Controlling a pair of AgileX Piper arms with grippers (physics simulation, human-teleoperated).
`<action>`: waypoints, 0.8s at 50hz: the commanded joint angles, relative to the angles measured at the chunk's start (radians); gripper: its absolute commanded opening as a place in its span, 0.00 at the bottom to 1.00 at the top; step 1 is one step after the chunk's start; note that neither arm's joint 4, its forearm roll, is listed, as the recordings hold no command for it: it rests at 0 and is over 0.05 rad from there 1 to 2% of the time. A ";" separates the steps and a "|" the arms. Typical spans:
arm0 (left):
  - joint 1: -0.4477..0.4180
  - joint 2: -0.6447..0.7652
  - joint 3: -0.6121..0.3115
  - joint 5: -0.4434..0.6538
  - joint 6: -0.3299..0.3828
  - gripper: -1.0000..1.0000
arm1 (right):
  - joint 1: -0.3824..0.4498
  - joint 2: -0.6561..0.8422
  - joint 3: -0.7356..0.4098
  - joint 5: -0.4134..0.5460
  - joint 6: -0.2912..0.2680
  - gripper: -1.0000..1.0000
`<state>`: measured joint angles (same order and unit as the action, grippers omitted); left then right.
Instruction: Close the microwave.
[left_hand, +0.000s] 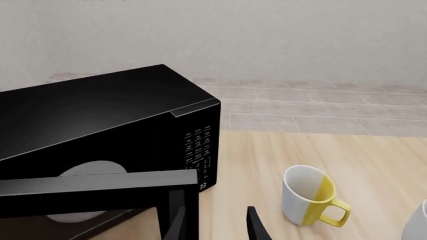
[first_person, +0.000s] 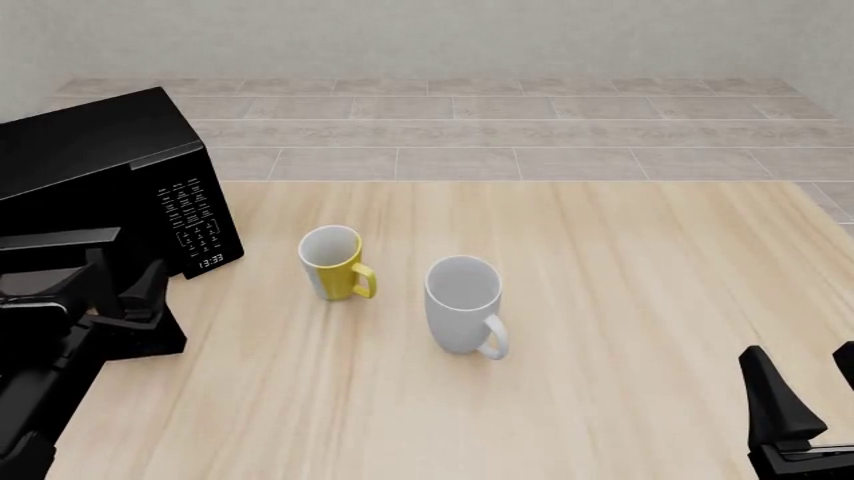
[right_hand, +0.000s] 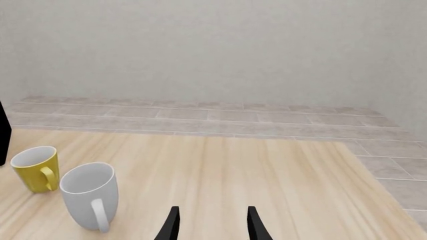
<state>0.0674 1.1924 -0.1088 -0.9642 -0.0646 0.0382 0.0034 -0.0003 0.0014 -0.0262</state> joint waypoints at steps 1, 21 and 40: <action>0.026 0.142 -0.014 -0.001 0.015 1.00 | -0.003 0.000 0.000 -0.005 0.008 1.00; 0.045 0.255 -0.068 -0.032 0.015 1.00 | 0.002 0.001 0.000 0.000 -0.001 1.00; 0.069 0.297 -0.109 -0.023 0.004 1.00 | 0.006 -0.001 0.000 0.000 -0.004 1.00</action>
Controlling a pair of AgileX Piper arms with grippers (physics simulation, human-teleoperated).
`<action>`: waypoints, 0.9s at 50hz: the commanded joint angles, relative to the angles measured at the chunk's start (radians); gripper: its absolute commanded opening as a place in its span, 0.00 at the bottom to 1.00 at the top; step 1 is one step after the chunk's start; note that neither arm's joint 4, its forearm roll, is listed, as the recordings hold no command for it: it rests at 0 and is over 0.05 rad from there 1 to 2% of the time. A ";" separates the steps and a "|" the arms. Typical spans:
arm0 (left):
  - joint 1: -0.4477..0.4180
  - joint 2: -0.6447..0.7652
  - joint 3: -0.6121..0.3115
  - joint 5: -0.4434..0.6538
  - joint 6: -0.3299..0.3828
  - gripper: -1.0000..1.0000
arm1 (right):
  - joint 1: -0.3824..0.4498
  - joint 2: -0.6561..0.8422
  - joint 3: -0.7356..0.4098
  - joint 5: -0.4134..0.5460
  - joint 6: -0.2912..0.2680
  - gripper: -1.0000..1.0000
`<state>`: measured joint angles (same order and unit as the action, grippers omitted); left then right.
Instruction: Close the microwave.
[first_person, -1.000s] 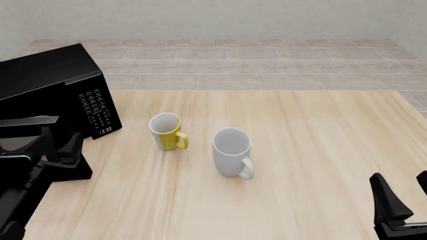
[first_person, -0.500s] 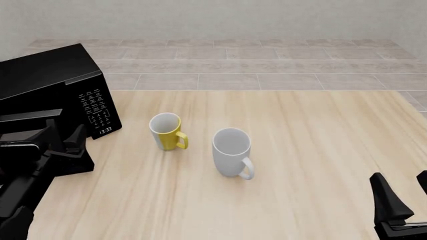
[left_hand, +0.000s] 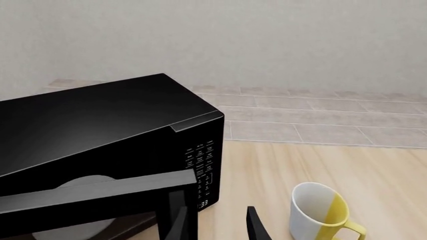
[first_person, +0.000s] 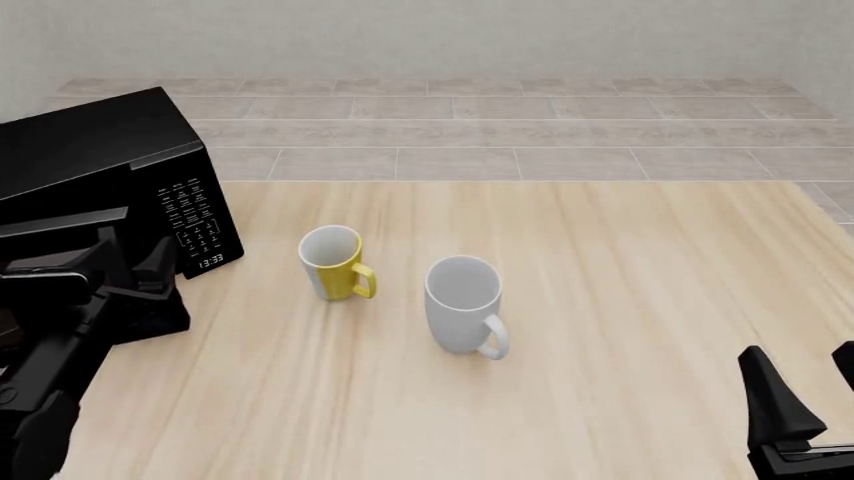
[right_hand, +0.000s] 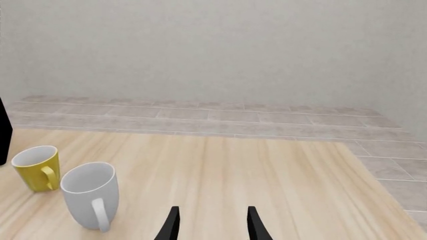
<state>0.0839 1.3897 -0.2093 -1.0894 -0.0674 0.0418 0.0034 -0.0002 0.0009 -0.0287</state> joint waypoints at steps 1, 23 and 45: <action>0.053 0.106 -0.013 0.104 0.002 1.00 | 0.003 -0.001 0.000 0.001 -0.001 1.00; 0.067 0.116 -0.038 0.119 0.014 1.00 | 0.009 0.003 0.000 0.001 0.002 1.00; 0.083 0.174 -0.085 0.128 0.015 1.00 | 0.021 -0.001 0.000 0.006 0.004 1.00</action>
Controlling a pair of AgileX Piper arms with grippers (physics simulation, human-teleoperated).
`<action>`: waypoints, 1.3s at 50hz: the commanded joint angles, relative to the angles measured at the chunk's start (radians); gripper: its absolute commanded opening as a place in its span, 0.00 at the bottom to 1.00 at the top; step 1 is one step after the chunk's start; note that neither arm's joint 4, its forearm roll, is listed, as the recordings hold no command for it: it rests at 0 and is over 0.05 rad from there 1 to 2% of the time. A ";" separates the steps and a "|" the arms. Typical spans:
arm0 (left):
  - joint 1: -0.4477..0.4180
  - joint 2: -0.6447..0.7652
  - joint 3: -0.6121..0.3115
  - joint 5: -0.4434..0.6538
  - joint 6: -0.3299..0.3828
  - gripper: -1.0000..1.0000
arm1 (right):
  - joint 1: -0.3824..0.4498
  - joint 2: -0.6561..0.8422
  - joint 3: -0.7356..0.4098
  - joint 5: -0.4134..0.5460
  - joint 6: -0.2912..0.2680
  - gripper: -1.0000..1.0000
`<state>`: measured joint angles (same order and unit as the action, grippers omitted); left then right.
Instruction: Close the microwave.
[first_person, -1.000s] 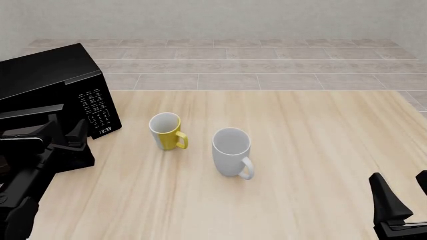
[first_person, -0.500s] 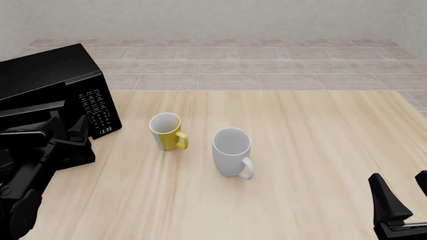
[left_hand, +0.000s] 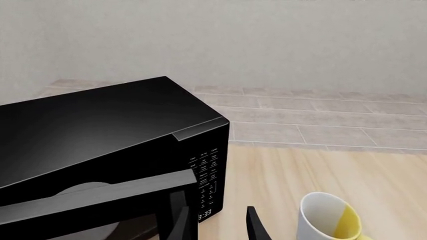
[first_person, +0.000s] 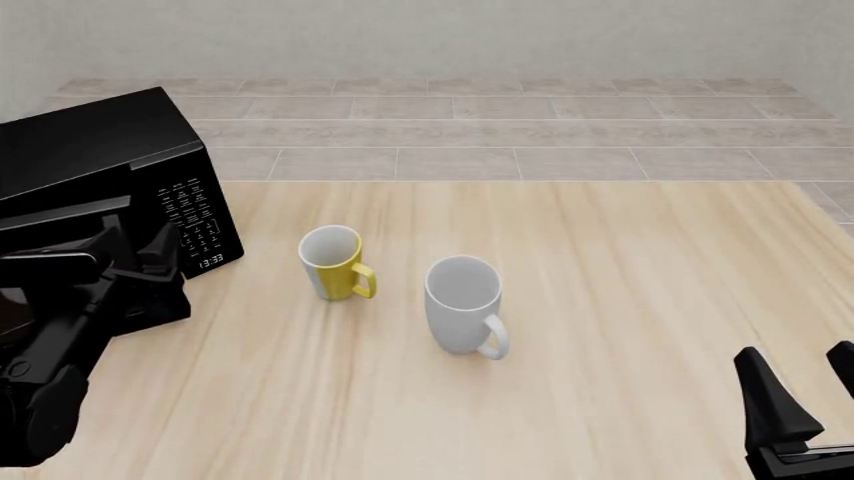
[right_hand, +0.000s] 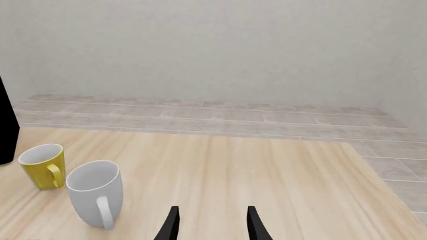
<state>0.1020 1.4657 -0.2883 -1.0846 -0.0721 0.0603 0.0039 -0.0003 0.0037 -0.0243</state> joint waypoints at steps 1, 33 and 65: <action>0.063 0.102 -0.008 0.124 0.017 1.00 | 0.002 -0.001 0.000 0.003 -0.001 1.00; 0.088 0.179 -0.060 0.124 0.022 1.00 | -0.002 -0.002 0.000 0.005 -0.005 1.00; 0.119 0.232 -0.116 0.147 0.023 1.00 | 0.007 -0.003 0.000 0.008 -0.002 1.00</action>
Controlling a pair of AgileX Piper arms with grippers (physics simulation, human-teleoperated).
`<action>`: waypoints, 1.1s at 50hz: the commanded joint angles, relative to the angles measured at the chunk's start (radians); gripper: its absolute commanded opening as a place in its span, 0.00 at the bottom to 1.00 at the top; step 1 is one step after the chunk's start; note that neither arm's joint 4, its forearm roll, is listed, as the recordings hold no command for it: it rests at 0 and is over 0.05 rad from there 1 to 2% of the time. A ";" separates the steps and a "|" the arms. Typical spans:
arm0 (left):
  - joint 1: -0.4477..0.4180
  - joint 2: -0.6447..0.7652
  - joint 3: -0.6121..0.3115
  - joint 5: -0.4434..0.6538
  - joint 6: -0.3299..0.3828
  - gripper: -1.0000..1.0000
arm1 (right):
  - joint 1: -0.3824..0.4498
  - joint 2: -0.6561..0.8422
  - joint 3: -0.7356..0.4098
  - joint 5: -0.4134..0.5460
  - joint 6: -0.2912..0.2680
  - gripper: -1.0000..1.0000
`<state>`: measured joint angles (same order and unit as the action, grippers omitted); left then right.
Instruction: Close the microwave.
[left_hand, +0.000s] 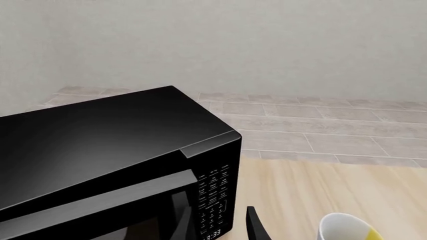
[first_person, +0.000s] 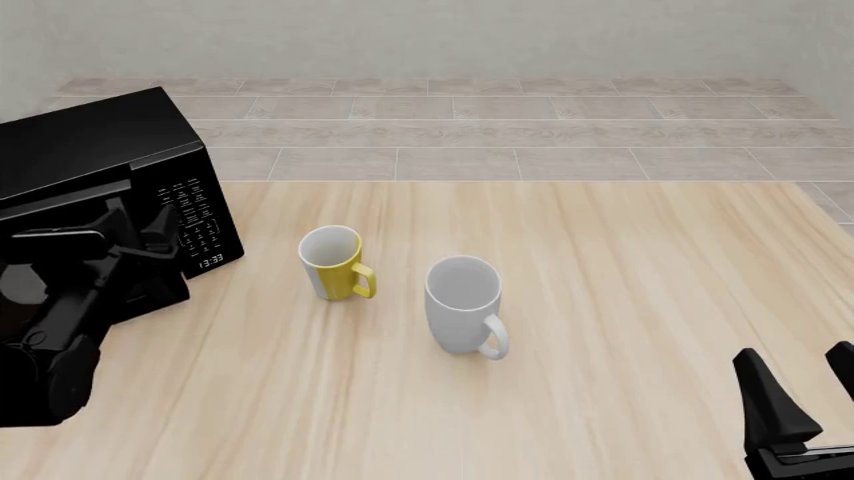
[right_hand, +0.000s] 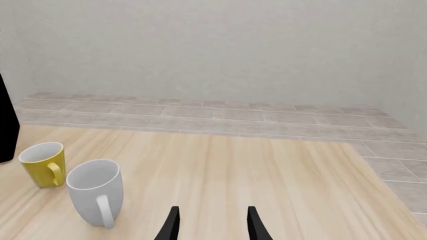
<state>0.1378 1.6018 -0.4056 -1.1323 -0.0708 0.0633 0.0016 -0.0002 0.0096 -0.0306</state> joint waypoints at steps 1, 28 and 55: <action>0.085 0.097 -0.001 0.197 0.024 1.00 | 0.002 0.000 0.000 0.001 0.005 1.00; 0.113 0.181 -0.051 0.182 0.033 1.00 | -0.002 0.000 0.000 0.000 -0.001 1.00; 0.113 0.170 -0.057 0.209 0.016 1.00 | 0.007 -0.001 0.000 0.000 -0.001 1.00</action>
<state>0.1749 1.7054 -0.4875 -1.2045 -0.0660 0.0667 0.0010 -0.0002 0.0103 -0.0316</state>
